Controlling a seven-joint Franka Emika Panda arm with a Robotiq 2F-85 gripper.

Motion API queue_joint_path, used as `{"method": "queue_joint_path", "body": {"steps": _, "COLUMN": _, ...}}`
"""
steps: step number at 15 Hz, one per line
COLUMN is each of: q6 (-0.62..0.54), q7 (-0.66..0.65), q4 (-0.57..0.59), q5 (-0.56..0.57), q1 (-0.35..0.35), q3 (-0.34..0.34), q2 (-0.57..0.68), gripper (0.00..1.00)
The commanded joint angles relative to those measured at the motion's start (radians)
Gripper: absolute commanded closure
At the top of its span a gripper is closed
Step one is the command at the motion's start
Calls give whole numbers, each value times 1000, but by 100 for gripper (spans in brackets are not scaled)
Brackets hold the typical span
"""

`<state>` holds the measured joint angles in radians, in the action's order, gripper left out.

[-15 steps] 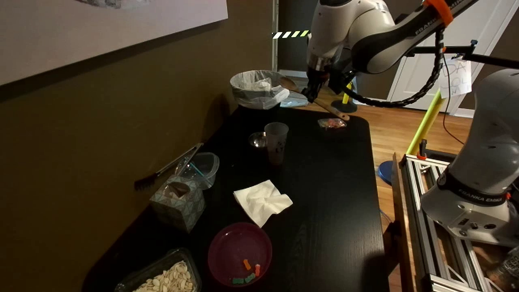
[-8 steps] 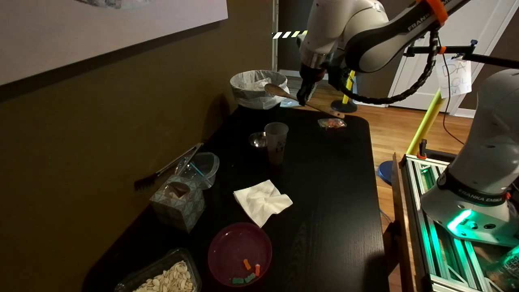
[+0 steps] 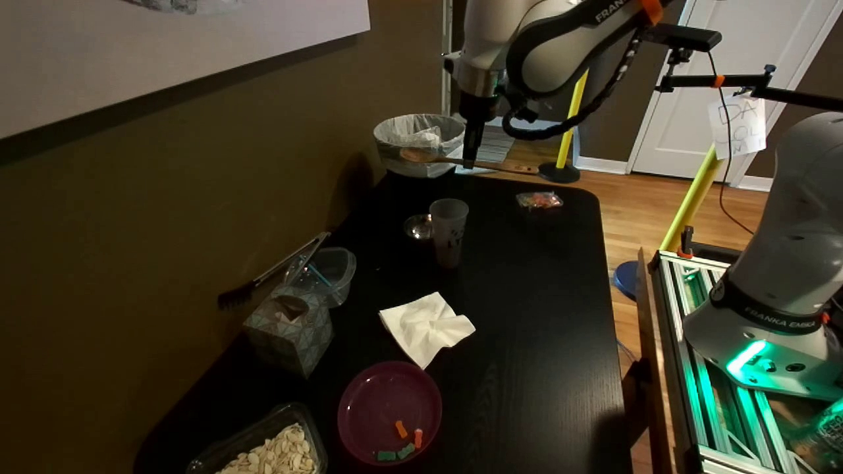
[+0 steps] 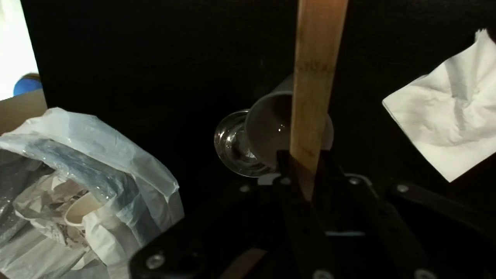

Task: Put the wooden spoon on the cup

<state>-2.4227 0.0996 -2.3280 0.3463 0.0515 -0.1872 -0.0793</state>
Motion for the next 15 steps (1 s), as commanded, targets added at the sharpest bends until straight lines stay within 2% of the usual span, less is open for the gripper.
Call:
{"method": "queue_joint_path", "body": {"steps": 1, "q6": -22, "q7": 114, "q4": 96, "q5": -85, "q1": -58, "q3": 35, "q2": 138, "gripper": 95}}
{"method": "queue_joint_path", "body": {"steps": 6, "q6": -126, "q7": 163, "q4": 122, "q5": -175, "q1": -107, "q3": 62, "q2": 248, "gripper": 95}}
{"method": "queue_joint_path", "body": {"steps": 10, "q6": -206, "q7": 166, "q4": 99, "q5": -193, "q1": -128, "q3": 83, "q2": 279, "gripper": 95}}
{"method": "queue_joint_path", "body": {"steps": 15, "q6": -226, "q7": 184, "q4": 108, "q5": -215, "q1": -157, "q3": 96, "q2": 325, "gripper": 95}}
